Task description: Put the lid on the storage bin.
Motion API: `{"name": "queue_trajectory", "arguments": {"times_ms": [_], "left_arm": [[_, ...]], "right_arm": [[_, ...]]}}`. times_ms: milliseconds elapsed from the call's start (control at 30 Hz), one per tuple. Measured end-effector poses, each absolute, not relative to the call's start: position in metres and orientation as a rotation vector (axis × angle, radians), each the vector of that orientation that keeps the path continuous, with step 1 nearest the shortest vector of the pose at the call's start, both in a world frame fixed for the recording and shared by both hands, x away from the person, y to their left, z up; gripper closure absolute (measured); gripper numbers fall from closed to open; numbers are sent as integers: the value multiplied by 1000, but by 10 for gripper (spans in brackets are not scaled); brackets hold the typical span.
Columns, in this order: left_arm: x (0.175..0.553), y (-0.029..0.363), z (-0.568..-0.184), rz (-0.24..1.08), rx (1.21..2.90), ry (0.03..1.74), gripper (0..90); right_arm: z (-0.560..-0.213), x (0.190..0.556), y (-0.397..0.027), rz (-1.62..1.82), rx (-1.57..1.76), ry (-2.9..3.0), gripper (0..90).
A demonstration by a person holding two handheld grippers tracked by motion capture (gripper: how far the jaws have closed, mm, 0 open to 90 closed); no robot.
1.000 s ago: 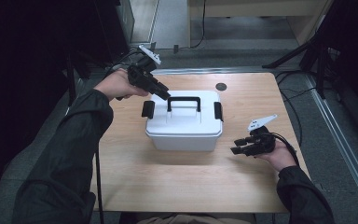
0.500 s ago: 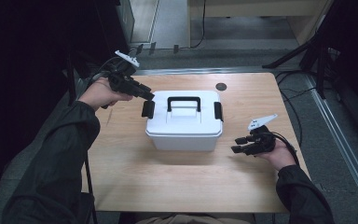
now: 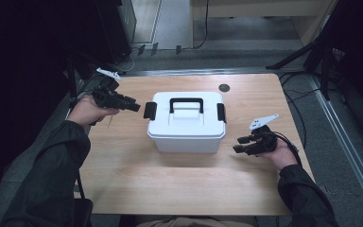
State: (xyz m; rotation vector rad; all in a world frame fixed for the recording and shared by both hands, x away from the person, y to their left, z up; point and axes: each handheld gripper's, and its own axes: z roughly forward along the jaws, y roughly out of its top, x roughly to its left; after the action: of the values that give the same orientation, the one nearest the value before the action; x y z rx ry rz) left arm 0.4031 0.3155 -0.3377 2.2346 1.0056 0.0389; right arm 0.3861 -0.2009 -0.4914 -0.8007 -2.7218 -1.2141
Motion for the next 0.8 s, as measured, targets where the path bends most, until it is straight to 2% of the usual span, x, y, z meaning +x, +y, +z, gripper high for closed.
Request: {"name": "queue_trajectory", "arguments": {"times_ms": [233, 800], "left_arm": [[390, 328, -361, 71, 2183, 1069, 503], [360, 330, -413, 112, 2110, 1147, 495]], "right_arm": [[-492, 386, -200, -1227, -822, -2728, 453], [-491, 385, -200, -1242, -842, -2746, 451]]}}
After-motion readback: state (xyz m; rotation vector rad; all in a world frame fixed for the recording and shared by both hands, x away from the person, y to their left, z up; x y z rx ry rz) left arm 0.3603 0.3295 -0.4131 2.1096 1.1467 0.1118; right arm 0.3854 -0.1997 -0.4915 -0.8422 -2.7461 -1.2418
